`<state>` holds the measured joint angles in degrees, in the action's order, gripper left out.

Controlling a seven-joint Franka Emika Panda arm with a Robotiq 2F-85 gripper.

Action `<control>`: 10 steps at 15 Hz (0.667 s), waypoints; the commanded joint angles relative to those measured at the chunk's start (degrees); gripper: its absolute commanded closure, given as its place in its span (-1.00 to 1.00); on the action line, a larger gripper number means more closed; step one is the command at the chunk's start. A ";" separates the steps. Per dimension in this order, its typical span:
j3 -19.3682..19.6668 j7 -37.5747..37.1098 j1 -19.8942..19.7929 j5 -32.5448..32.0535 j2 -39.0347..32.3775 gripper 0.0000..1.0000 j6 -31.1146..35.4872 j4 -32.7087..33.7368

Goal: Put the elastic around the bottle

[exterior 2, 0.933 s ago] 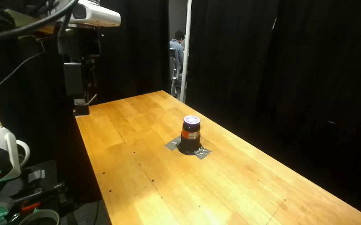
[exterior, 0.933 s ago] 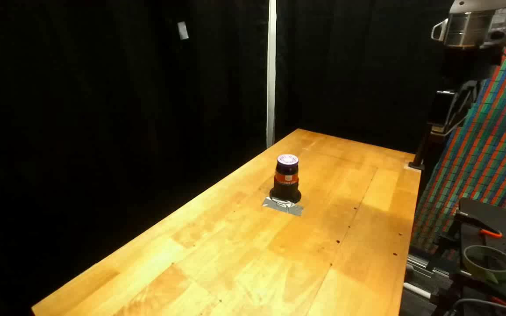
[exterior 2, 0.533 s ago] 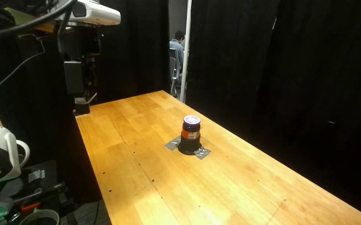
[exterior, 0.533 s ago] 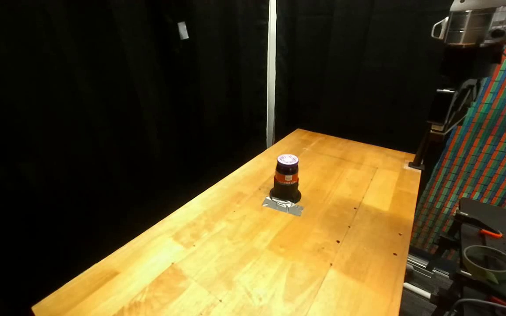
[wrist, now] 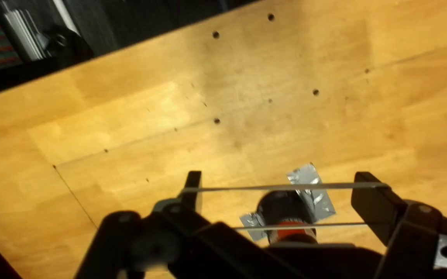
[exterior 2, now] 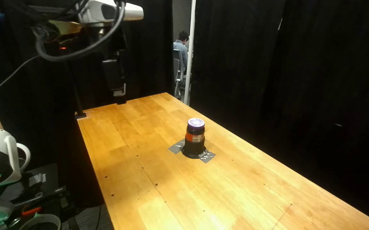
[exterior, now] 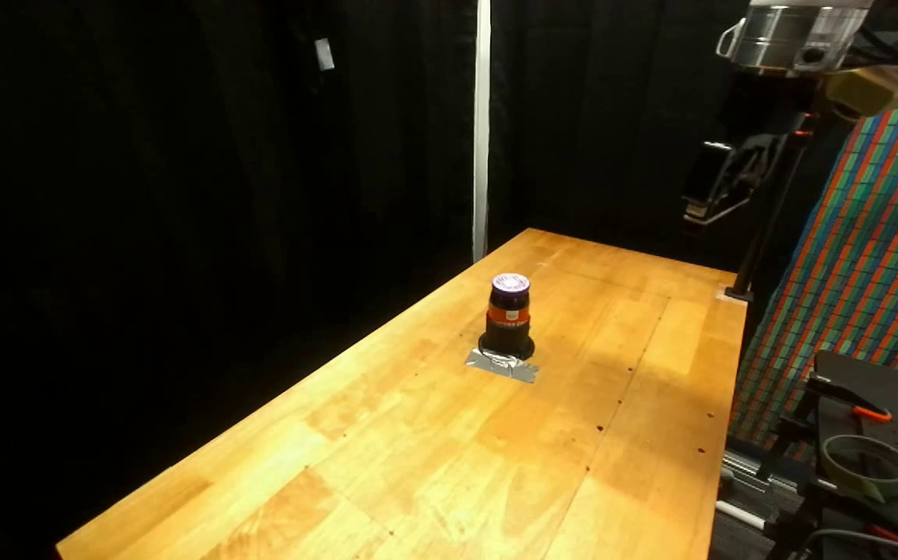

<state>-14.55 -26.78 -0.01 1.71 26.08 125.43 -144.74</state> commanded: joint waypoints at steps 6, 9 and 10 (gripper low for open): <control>1.33 -5.85 1.78 -5.01 -30.75 -1.00 19.79 21.05; 5.27 -9.52 4.42 -9.84 -38.61 -1.00 22.20 27.40; 7.08 -10.89 5.55 -11.78 -40.87 -1.00 22.72 29.29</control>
<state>-11.88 -33.29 2.14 -5.15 -7.53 146.52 -122.84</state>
